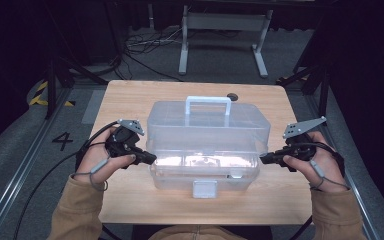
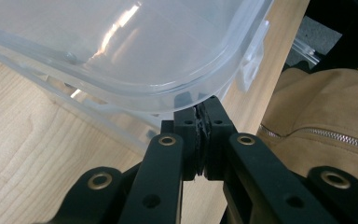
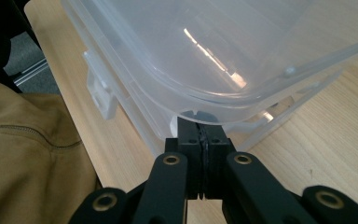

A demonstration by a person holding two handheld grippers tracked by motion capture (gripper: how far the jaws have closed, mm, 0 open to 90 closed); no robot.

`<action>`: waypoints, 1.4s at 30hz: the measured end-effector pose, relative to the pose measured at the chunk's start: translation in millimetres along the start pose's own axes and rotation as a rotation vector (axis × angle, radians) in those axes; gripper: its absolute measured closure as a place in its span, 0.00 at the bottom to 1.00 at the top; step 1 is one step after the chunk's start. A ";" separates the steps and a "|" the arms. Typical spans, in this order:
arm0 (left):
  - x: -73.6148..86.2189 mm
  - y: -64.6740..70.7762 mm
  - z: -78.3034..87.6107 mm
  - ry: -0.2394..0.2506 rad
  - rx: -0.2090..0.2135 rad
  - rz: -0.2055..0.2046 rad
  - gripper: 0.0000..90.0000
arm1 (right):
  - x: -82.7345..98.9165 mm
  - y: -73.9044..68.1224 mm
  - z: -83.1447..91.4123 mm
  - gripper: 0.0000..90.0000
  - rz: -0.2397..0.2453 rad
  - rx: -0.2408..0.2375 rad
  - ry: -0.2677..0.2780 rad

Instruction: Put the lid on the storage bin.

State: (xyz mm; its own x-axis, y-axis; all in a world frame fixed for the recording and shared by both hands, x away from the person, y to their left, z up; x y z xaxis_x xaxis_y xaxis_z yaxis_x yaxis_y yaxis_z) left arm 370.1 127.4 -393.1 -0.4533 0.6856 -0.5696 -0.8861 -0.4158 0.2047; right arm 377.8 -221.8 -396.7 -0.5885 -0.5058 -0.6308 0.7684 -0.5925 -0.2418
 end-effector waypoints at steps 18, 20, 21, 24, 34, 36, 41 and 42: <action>8.2 2.8 -5.7 -0.076 0.029 -0.026 0.97 | 8.8 -1.1 -3.3 1.00 0.015 0.002 -0.079; 9.3 3.0 -6.9 -0.088 0.031 -0.026 0.98 | 9.7 -1.3 -4.2 1.00 0.017 0.003 -0.087; 9.8 3.0 -7.1 -0.092 0.032 -0.028 0.99 | 10.3 -1.5 -4.8 1.00 0.015 0.003 -0.093; 10.7 4.0 -7.6 -0.100 0.037 -0.029 0.99 | 11.7 -1.9 -5.9 1.00 0.023 0.004 -0.107; 14.0 5.3 -9.9 -0.134 0.042 -0.043 1.00 | 15.1 -2.4 -8.5 1.00 0.027 0.007 -0.141; 14.5 5.5 -10.4 -0.138 0.044 -0.042 1.00 | 15.9 -2.6 -9.4 1.00 0.031 0.005 -0.148; 16.6 5.2 -10.9 -0.152 0.051 -0.046 1.00 | 17.5 -2.7 -11.2 1.00 0.033 0.001 -0.163; 17.1 5.5 -11.2 -0.156 0.053 -0.044 1.00 | 18.1 -2.6 -11.4 1.00 0.033 0.004 -0.169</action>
State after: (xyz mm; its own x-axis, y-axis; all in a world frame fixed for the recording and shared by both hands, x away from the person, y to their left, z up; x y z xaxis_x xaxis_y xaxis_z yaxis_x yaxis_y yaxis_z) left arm 358.6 130.3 -410.6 -0.4194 0.7890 -0.4490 -0.9076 -0.3539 0.2258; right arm 368.1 -222.3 -415.9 -0.5971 -0.6228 -0.5055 0.7872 -0.5762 -0.2200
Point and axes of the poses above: each handheld gripper's, and its own axes: z roughly backward along the jaws, x roughly out of its underside, y roughly to its right, the point moved 9 cm from there along -z, roughly forward along the jaws, and after that the axes turned 5 degrees about -z, right-handed, at the moved point
